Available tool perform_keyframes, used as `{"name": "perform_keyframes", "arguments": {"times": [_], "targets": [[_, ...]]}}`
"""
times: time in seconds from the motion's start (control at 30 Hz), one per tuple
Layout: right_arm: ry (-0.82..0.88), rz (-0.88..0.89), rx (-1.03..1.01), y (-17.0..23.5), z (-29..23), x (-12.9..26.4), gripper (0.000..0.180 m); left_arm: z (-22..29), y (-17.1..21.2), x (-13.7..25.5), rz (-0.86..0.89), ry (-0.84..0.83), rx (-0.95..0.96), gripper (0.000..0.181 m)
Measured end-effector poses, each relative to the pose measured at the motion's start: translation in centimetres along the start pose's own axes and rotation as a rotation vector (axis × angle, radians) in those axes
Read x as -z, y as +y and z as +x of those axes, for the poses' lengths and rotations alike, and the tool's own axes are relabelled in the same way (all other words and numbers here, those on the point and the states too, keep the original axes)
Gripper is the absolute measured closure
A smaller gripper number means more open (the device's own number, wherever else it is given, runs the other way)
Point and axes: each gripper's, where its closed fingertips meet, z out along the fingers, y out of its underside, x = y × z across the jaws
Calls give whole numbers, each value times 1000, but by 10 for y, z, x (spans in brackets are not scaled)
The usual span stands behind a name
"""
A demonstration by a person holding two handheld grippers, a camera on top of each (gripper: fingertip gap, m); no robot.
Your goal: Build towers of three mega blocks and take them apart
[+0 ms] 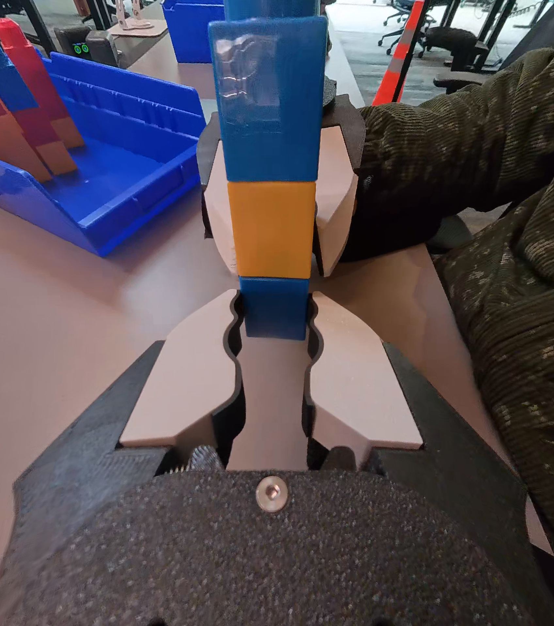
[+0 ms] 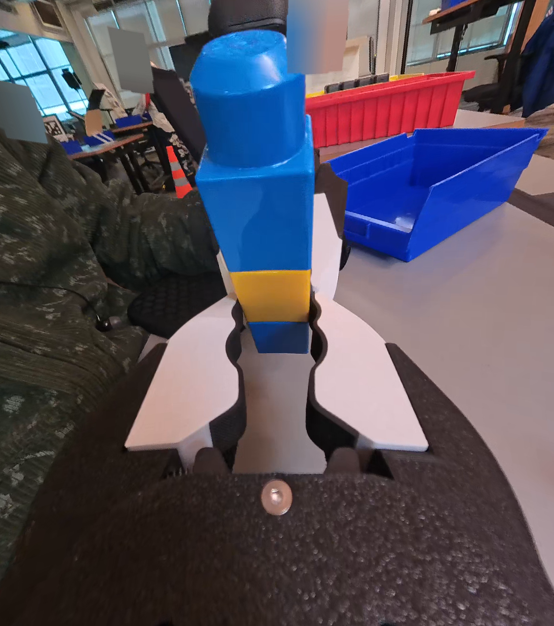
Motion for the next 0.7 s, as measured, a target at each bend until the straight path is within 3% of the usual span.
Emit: {"name": "perform_keyframes", "arguments": {"times": [0.13, 0.33, 0.37, 0.4, 0.47, 0.63, 0.7], "targets": [[26, 59, 21, -14, 3, 9, 141, -5, 8, 3, -40, -30, -5, 145], [114, 138, 43, -37, 17, 37, 122, -10, 33, -1, -117, -29, 10, 145], [102, 127, 49, -35, 15, 36, 126, -10, 35, -3, -129, -28, 9, 145], [83, 111, 58, -32, 11, 34, 142, -10, 38, -4, -144, -29, 6, 145], [89, 69, 75, -29, 9, 32, 147, -9, 42, -6, -161, -29, -1, 145], [206, 16, 151, -56, 24, 61, 148, -29, 18, 5, -12, -133, 38, 138], [309, 8, 149, -81, 46, 96, 147, -42, 6, 16, 101, -193, 59, 151]]}}
